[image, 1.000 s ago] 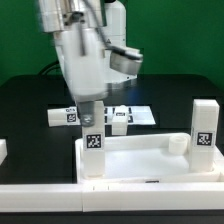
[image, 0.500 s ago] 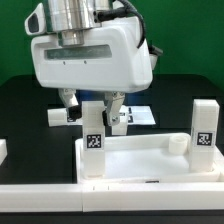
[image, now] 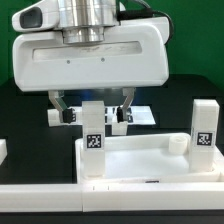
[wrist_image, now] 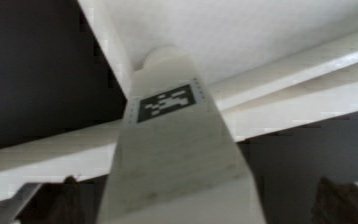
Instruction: Assemble desk
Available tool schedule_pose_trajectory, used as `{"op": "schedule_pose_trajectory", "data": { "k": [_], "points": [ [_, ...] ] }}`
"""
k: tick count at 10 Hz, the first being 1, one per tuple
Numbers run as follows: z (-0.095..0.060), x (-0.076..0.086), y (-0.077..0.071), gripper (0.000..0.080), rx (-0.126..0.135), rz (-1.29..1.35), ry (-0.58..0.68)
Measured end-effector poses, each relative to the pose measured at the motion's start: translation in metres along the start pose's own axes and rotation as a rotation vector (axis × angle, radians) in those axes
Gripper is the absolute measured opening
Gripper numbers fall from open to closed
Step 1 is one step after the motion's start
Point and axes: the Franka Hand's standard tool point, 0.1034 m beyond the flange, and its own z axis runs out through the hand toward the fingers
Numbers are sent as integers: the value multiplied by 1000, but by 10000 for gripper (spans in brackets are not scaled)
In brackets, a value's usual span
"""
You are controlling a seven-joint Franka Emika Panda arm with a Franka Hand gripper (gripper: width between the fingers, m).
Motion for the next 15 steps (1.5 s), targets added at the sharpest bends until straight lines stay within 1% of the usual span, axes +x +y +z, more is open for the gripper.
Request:
{"op": "schedule_pose_trajectory", "data": {
  "k": [1,3,4,5,6,7,8,9,12,13,14,15],
  "points": [
    [0,0,0,637,1,30,0],
    [1,0,1,294,-1,221,-1],
    [1,1,6,294,-8,340,2],
    [1,1,7,294,-10,472,0],
    [1,-1,8,294,-13,673,-14],
    [1,-4,8,293,-8,910,-46],
    [1,-4,11,293,11,1068,-76],
    [2,-2,14,293,10,1089,-74],
    [3,-4,12,290,1,1294,-79],
    [3,-4,12,290,-1,1403,-87],
    [2,-6,15,290,13,1609,-117],
    [4,-6,18,290,75,1835,-137]
  ]
}}
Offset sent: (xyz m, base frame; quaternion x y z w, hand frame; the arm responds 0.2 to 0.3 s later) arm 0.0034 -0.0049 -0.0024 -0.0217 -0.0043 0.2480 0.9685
